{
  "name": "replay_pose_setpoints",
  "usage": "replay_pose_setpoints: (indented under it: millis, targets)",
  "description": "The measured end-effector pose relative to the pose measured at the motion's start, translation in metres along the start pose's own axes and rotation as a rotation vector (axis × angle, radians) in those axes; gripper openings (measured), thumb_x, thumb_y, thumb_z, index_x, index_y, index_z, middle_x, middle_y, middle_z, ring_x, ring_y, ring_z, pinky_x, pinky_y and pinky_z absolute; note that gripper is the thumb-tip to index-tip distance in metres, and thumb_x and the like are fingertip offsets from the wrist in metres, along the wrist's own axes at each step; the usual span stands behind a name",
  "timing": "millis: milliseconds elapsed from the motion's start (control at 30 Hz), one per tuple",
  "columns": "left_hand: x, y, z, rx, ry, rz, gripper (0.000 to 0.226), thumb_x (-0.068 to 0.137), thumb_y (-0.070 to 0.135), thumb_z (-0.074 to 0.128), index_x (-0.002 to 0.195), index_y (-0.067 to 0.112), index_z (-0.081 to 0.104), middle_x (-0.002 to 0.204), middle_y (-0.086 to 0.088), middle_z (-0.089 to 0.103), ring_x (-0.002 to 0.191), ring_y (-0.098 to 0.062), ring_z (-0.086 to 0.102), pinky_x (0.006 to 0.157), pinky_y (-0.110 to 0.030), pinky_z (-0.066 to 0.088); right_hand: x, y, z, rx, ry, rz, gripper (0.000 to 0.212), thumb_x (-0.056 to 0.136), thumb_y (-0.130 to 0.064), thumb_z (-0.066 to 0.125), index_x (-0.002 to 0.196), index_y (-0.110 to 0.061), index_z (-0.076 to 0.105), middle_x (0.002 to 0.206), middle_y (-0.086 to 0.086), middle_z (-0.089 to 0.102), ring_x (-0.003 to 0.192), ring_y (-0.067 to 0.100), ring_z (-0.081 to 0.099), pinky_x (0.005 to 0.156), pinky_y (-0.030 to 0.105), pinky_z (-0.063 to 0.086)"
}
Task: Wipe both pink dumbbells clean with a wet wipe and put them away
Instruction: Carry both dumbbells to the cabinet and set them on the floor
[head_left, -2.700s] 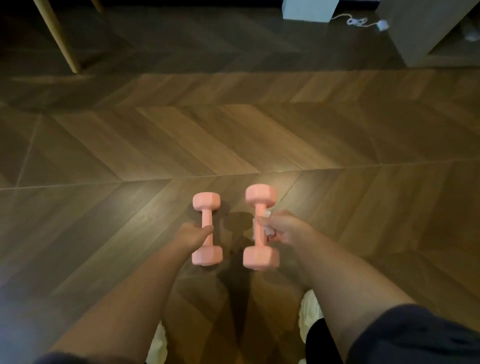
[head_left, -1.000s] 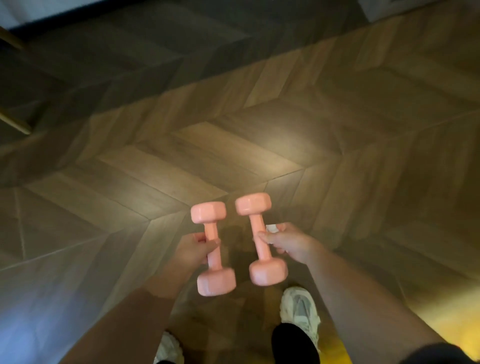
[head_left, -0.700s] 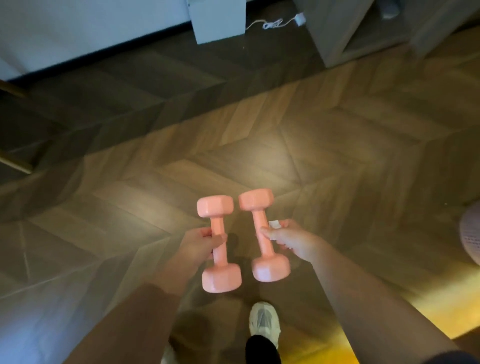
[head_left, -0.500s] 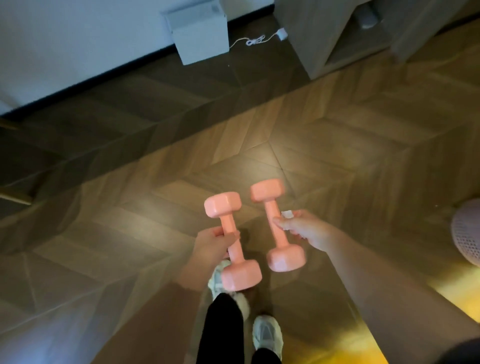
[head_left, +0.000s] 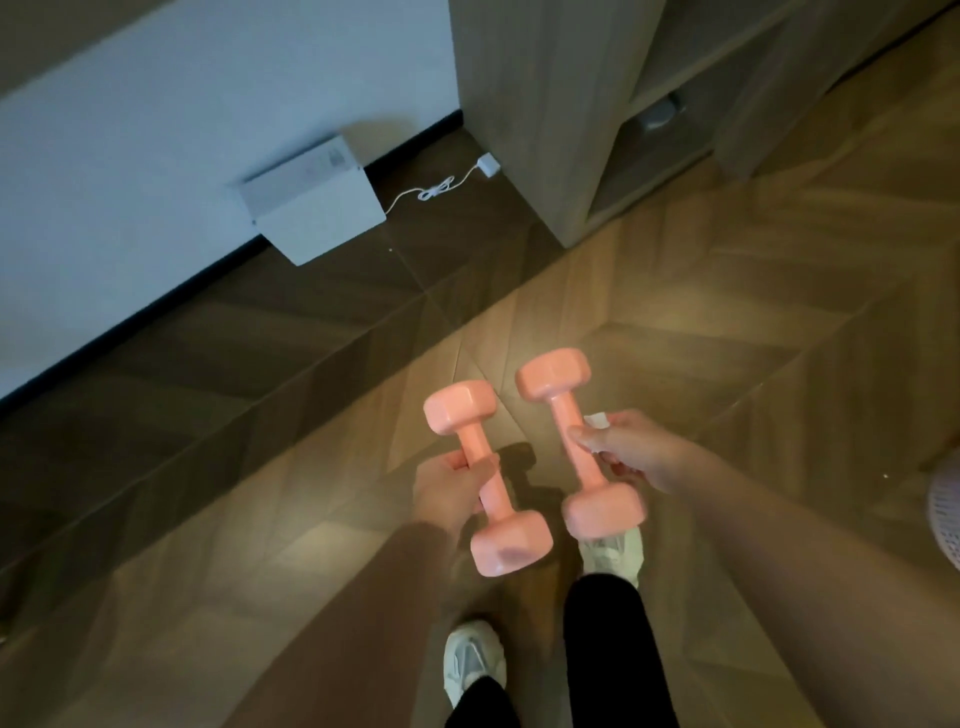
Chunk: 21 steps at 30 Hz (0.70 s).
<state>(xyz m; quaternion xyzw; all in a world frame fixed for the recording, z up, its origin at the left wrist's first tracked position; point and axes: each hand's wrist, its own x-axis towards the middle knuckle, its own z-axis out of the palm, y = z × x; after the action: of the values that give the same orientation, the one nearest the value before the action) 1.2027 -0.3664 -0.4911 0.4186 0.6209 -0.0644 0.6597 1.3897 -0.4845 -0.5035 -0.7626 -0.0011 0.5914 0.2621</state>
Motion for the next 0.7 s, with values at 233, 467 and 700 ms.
replay_pose_setpoints:
  millis: [233,467,700]
  targets:
    - [0.087,0.086,0.064,-0.013,0.057,0.024,0.019,0.092,0.019,0.067,0.109,0.011,0.068,0.101,-0.007,0.073,0.093,-0.025,0.069,0.096,-0.05,0.052,0.082,-0.076,-0.066,-0.015,-0.022,-0.076,0.019,0.098,-0.032,0.058,0.106,-0.015,0.06,0.098,0.005,0.069,0.092,0.022,0.065,0.085,0.041,0.054]
    - [0.193,0.148,0.108,-0.065,0.062,0.094,0.008,0.094,0.019,0.065,0.099,0.013,0.068,0.098,-0.01,0.072,0.089,-0.023,0.068,0.089,-0.045,0.055,0.187,-0.145,-0.107,-0.199,0.033,-0.153,0.022,0.1,-0.04,0.05,0.115,-0.023,0.052,0.107,0.002,0.062,0.093,0.018,0.061,0.079,0.035,0.046]
    - [0.314,0.188,0.131,-0.055,0.123,0.128,0.016,0.094,0.02,0.064,0.105,0.008,0.065,0.1,-0.011,0.067,0.09,-0.023,0.066,0.075,-0.036,0.053,0.304,-0.181,-0.116,-0.287,0.044,-0.209,0.024,0.1,-0.039,0.049,0.113,-0.021,0.055,0.108,0.006,0.061,0.094,0.02,0.061,0.085,0.038,0.049]
